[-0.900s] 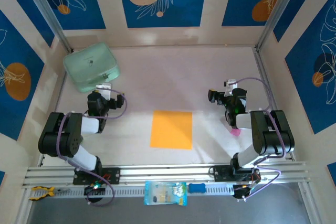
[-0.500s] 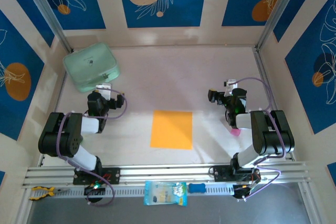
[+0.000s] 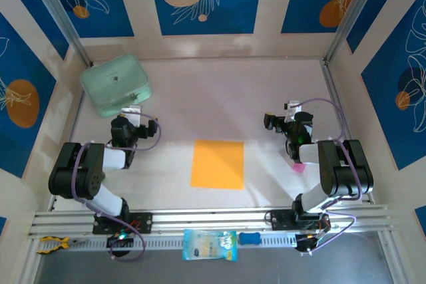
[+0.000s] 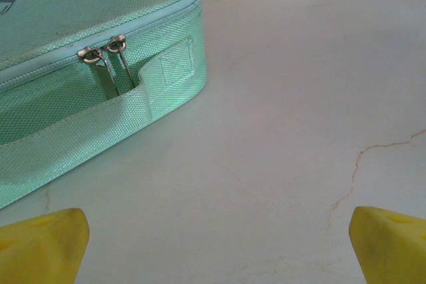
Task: Fold a paper plane with a square sheet of paper (pick it up from the middle)
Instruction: Move the square sheet of paper to the center of the table.
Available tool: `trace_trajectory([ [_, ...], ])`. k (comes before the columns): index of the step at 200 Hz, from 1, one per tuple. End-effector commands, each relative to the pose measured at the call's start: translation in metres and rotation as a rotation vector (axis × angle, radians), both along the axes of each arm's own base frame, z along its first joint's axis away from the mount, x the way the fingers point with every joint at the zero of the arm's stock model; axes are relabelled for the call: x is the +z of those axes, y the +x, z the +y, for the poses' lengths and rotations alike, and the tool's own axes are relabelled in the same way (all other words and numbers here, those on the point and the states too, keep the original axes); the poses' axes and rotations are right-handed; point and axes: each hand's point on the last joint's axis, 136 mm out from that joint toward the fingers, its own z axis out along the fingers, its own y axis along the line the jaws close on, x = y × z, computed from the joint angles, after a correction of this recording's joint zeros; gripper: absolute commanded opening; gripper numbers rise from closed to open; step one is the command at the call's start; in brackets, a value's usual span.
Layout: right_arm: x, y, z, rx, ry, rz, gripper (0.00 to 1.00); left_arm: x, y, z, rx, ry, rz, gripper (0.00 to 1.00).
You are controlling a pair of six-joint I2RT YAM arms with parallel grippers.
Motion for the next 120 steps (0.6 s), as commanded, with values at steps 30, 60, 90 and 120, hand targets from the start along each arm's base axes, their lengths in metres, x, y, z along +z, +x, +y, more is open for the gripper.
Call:
trace_trajectory([
  [30, 0.015, 0.004, 0.009, 0.031, -0.028, -0.059, 0.99, 0.009, -0.003, -0.004, -0.038, -0.006, -0.059, 1.00],
  [60, 0.020, -0.004, 0.018, 0.070, -0.048, -0.103, 0.99, 0.018, -0.010, -0.010, -0.083, -0.007, -0.098, 1.00],
  [90, 0.031, -0.007, 0.024, 0.103, -0.048, -0.116, 0.99, 0.035, -0.017, -0.011, -0.085, -0.018, -0.082, 1.00],
  [120, 0.062, -0.015, 0.035, 0.113, 0.029, 0.043, 0.99, 0.071, -0.021, -0.001, -0.010, -0.065, -0.075, 1.00],
])
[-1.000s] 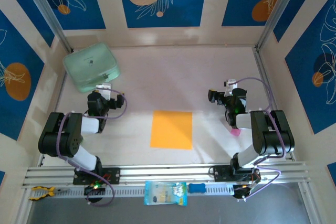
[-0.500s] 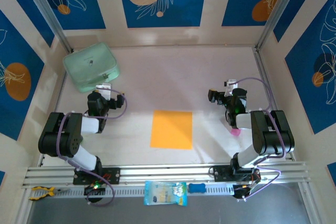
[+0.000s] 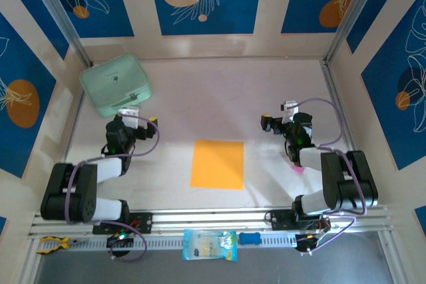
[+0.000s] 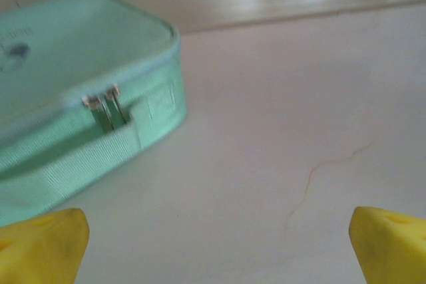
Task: Fold a paper plane with a square sheet of paper (pick it up from the middle)
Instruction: Move the square sheet of paper to the center of the table.
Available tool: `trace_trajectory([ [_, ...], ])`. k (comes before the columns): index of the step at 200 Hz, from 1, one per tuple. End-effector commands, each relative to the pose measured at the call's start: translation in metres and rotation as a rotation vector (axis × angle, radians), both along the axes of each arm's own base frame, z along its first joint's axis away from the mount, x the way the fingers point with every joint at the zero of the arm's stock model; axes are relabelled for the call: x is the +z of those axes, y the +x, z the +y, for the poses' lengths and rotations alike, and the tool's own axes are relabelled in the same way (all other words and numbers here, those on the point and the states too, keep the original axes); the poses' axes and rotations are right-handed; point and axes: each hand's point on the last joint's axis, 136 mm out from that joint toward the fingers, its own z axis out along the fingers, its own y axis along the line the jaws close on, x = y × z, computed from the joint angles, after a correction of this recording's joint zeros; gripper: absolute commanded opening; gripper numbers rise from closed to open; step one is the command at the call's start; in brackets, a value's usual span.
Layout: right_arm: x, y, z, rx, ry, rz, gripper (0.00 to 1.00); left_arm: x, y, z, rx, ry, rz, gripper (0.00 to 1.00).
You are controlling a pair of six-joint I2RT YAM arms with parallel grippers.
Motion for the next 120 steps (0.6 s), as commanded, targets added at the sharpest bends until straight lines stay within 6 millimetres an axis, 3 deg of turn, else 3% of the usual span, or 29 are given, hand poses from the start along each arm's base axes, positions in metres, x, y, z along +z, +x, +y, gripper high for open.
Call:
trace_trajectory([
  [1, 0.038, -0.003, 0.013, 0.024, 0.052, 0.066, 0.99, 0.026, 0.000, 0.009, 0.052, -0.043, 0.018, 1.00],
  [30, 0.070, -0.024, 0.021, -0.038, 0.238, 0.180, 0.99, 0.051, -0.002, 0.024, 0.198, -0.197, 0.125, 1.00],
  [48, 0.079, -0.043, 0.027, -0.077, 0.428, 0.295, 0.99, 0.063, -0.008, 0.013, 0.171, -0.284, 0.200, 1.00],
  [68, 0.086, -0.065, 0.053, 0.063, 0.578, 0.372, 1.00, 0.069, -0.020, 0.006, 0.184, -0.421, 0.262, 1.00],
  [77, 0.088, -0.074, 0.064, 0.114, 0.624, 0.408, 0.98, 0.075, -0.022, -0.008, 0.101, -0.465, 0.253, 1.00],
  [101, 0.075, -0.095, 0.094, 0.166, 0.677, 0.540, 0.93, 0.086, -0.028, -0.051, -0.120, -0.639, 0.306, 1.00],
  [120, 0.054, -0.112, 0.117, 0.195, 0.646, 0.663, 0.91, 0.077, -0.032, -0.062, -0.145, -0.736, 0.390, 1.00],
])
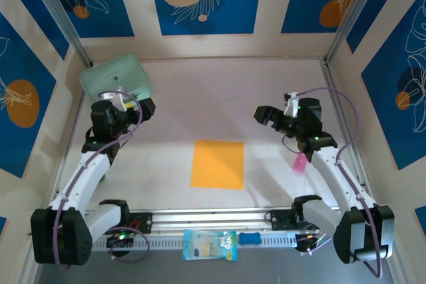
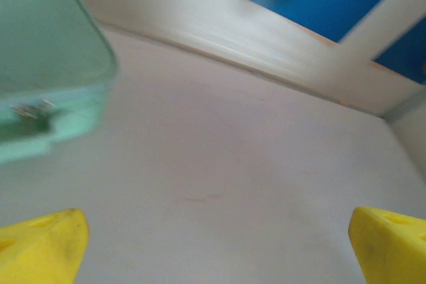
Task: Fold a paper plane with a square sheet of paper (pick it up from the middle)
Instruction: Move the square sheet of paper to the center of the table.
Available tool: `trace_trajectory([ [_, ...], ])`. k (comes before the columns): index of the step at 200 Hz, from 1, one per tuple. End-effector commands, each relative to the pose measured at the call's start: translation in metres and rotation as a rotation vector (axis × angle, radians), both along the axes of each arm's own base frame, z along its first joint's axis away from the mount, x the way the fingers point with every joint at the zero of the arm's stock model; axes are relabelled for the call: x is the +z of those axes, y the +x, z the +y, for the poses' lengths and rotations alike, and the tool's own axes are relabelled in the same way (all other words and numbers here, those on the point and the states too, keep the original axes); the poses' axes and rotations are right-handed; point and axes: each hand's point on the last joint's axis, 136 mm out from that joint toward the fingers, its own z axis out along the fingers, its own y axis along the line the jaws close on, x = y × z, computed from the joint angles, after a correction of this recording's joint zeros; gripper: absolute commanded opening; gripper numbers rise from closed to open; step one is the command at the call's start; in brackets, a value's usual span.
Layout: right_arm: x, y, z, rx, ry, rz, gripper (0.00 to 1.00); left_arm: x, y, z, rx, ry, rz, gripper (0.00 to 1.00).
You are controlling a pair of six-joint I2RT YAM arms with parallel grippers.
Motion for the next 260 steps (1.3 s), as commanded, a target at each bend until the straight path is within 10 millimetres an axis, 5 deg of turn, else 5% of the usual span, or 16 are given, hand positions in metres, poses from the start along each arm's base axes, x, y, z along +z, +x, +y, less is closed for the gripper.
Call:
trace_trajectory([
  [1, -0.035, -0.038, 0.035, 0.109, 0.066, 0.250, 0.91, -0.015, -0.016, -0.030, -0.126, -0.220, 0.149, 1.00],
  [50, -0.093, -0.077, 0.099, 0.291, 0.003, 0.488, 0.84, -0.042, -0.034, -0.032, -0.067, -0.307, 0.244, 1.00],
  [81, -0.129, -0.092, 0.116, 0.257, -0.044, 0.627, 0.81, -0.046, -0.049, -0.028, -0.040, -0.256, 0.324, 1.00],
  [161, -0.177, -0.087, 0.109, 0.082, -0.143, 0.772, 0.81, -0.048, -0.094, -0.056, -0.167, -0.212, 0.452, 1.00],
  [208, -0.187, -0.072, 0.126, -0.007, -0.154, 0.774, 0.81, -0.048, -0.104, -0.061, -0.210, -0.232, 0.451, 1.00],
  [260, -0.171, -0.059, 0.167, 0.146, -0.288, 0.671, 0.83, -0.055, -0.108, -0.066, -0.273, -0.171, 0.513, 0.98],
])
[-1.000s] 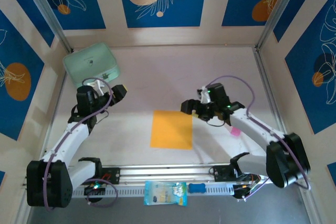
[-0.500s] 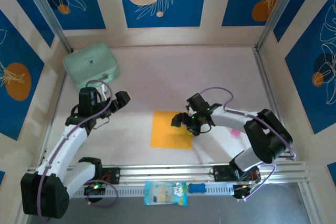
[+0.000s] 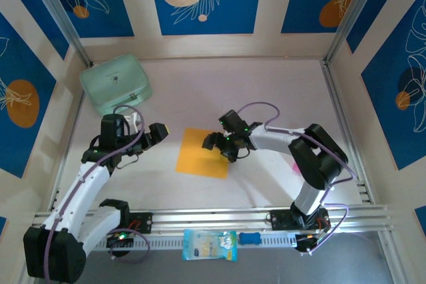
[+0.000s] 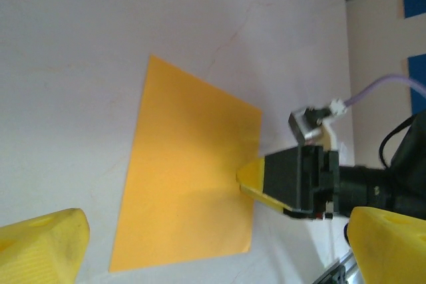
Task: Fold a paper plane with a square sheet of paper (pick it up from the middle)
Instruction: Move the square sheet of paper to the center of the table, then first fold the square sheet of paper in half at the center of the table.
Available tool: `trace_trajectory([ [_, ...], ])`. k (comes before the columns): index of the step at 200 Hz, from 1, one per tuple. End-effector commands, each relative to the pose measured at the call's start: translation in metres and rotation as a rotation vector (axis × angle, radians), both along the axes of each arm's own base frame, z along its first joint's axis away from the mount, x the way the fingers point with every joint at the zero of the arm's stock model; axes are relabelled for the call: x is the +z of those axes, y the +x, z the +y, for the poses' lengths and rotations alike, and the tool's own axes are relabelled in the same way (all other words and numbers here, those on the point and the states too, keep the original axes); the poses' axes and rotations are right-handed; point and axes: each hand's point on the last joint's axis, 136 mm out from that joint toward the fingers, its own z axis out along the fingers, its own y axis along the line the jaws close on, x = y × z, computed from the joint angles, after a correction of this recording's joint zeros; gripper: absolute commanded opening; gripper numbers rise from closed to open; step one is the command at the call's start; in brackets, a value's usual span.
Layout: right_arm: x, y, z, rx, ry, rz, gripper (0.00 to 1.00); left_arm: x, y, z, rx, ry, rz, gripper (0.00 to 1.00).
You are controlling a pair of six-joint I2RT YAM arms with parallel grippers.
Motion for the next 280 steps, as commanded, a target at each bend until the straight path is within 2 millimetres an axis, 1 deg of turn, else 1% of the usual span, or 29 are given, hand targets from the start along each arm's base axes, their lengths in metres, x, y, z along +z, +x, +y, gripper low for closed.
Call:
trace_trajectory([
  [1, -0.013, -0.009, -0.003, 0.086, -0.129, -0.025, 0.83, 0.006, -0.007, -0.005, -0.070, 0.032, 0.001, 0.97],
  [7, -0.011, -0.009, 0.002, 0.113, -0.110, -0.027, 0.83, 0.004, -0.008, -0.004, -0.070, 0.042, 0.005, 0.97],
  [25, -0.007, -0.007, 0.006, 0.162, -0.101, -0.056, 0.83, -0.003, -0.011, -0.004, -0.073, 0.050, 0.026, 0.94],
  [36, 0.003, -0.005, 0.009, 0.195, -0.063, -0.094, 0.83, -0.005, -0.013, -0.005, -0.078, 0.059, 0.032, 0.90],
  [49, 0.021, 0.001, 0.010, 0.209, -0.004, -0.145, 0.83, -0.007, -0.014, -0.007, -0.075, 0.080, 0.036, 0.90],
  [61, 0.035, 0.008, 0.006, 0.195, 0.033, -0.185, 0.83, -0.010, -0.016, -0.011, -0.080, 0.102, 0.042, 0.90],
  [71, 0.045, 0.012, -0.001, 0.165, 0.063, -0.204, 0.83, -0.015, -0.016, -0.017, -0.088, 0.127, 0.055, 0.90],
  [82, 0.049, 0.013, -0.011, 0.124, 0.071, -0.217, 0.83, -0.023, -0.017, -0.024, -0.106, 0.161, 0.069, 0.90],
  [94, 0.051, 0.013, -0.025, 0.070, 0.066, -0.218, 0.83, -0.031, -0.017, -0.035, -0.133, 0.208, 0.089, 0.89],
  [108, 0.047, 0.011, -0.042, 0.003, 0.058, -0.201, 0.83, -0.039, -0.014, -0.049, -0.177, 0.267, 0.109, 0.89],
  [130, 0.049, 0.008, -0.065, -0.080, 0.057, -0.197, 0.83, -0.053, -0.006, -0.068, -0.248, 0.401, 0.151, 0.89],
  [144, 0.055, 0.007, -0.075, -0.103, 0.057, -0.219, 0.84, -0.063, -0.001, -0.078, -0.291, 0.502, 0.187, 0.89],
  [155, 0.058, 0.006, -0.083, -0.118, 0.045, -0.235, 0.84, -0.066, 0.003, -0.090, -0.332, 0.546, 0.204, 0.89],
  [157, 0.058, 0.006, -0.084, -0.120, 0.042, -0.236, 0.84, -0.070, 0.002, -0.091, -0.340, 0.557, 0.217, 0.89],
  [173, 0.059, 0.004, -0.094, -0.142, 0.028, -0.243, 0.84, -0.081, 0.005, -0.104, -0.388, 0.625, 0.255, 0.89],
  [191, 0.059, 0.002, -0.102, -0.156, 0.032, -0.243, 0.84, -0.091, 0.010, -0.110, -0.408, 0.711, 0.297, 0.89],
  [218, 0.059, 0.000, -0.108, -0.168, 0.047, -0.241, 0.84, -0.100, 0.014, -0.125, -0.436, 0.742, 0.328, 0.89],
  [238, 0.060, -0.001, -0.111, -0.168, 0.047, -0.243, 0.84, -0.110, 0.017, -0.128, -0.441, 0.786, 0.355, 0.89],
  [253, 0.061, -0.001, -0.112, -0.168, 0.048, -0.244, 0.84, -0.116, 0.022, -0.126, -0.426, 0.818, 0.372, 0.90],
  [280, 0.059, -0.003, -0.114, -0.168, 0.051, -0.234, 0.85, -0.123, 0.027, -0.135, -0.421, 0.794, 0.385, 0.91],
])
